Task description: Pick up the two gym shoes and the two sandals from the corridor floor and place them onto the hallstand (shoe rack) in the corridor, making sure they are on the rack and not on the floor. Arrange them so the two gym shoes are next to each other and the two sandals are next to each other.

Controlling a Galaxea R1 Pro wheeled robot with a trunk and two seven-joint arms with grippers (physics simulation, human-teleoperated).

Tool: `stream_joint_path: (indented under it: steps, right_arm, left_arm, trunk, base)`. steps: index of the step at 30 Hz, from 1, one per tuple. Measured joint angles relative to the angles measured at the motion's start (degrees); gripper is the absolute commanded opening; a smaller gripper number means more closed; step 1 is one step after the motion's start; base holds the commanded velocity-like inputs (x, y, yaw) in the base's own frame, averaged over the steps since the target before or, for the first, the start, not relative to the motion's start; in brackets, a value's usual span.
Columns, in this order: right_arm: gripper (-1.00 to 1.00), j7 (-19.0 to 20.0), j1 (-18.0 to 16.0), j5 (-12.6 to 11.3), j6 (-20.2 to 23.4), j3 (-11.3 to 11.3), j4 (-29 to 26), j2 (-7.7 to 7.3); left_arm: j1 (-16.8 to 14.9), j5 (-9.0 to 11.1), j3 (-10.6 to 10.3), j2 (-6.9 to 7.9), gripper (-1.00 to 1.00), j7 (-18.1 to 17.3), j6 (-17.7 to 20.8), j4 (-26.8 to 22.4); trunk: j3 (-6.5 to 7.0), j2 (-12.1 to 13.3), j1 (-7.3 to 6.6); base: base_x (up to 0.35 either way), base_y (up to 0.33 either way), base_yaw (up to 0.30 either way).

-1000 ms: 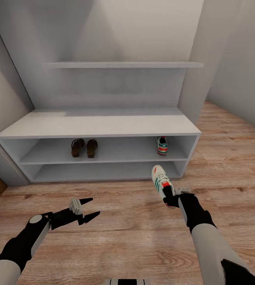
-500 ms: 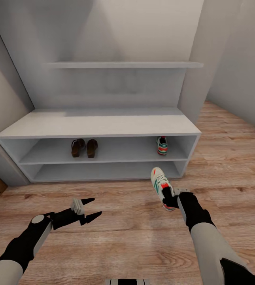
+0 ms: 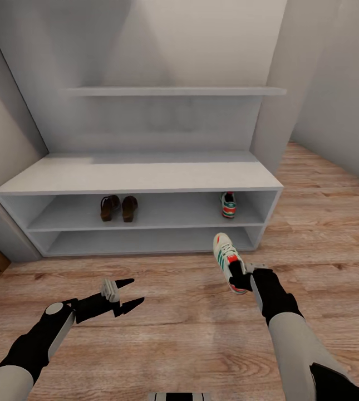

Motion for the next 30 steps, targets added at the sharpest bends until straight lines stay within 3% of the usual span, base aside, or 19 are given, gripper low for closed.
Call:
stream_joint_path:
  steps: [11,14,17,20,30]
  right_arm:
    - [-1.0,-0.09,0.0,-0.05,-1.79,0.01,-2.32,0.03]
    - [-1.0,-0.15,0.0,-0.01,-5.09,0.06,-2.4,0.0]
    - [-1.0,-0.31,-0.01,0.03,-12.7,0.05,-2.41,-0.05]
    - [-1.0,-0.38,0.0,0.04,-16.52,0.03,-2.21,-0.06]
    - [-1.0,-0.25,0.06,0.05,-18.73,-0.05,-1.66,-0.04]
  left_arm:
    - [0.0,0.0,-0.03,-0.07,1.0,0.0,0.0,0.0]
    - [-0.02,0.0,-0.03,-0.14,1.0,0.0,0.0,0.0]
    - [-0.01,0.0,-0.03,-0.16,1.0,0.0,0.0,0.0]
    - [0.0,0.0,-0.03,-0.18,1.0,0.0,0.0,0.0]
    - [0.0,0.0,-0.03,-0.18,1.0,0.0,0.01,0.0]
  trunk:
    - [0.0,0.0,0.0]
    - [0.0,0.0,0.0]
    - [0.0,0.0,0.0]
    - [0.0,0.0,0.0]
    - [0.0,0.0,0.0]
  base:
    - [0.0,0.0,0.0]
    - [0.0,0.0,0.0]
    - [0.0,0.0,0.0]
    - [0.0,0.0,0.0]
    - [0.0,0.0,0.0]
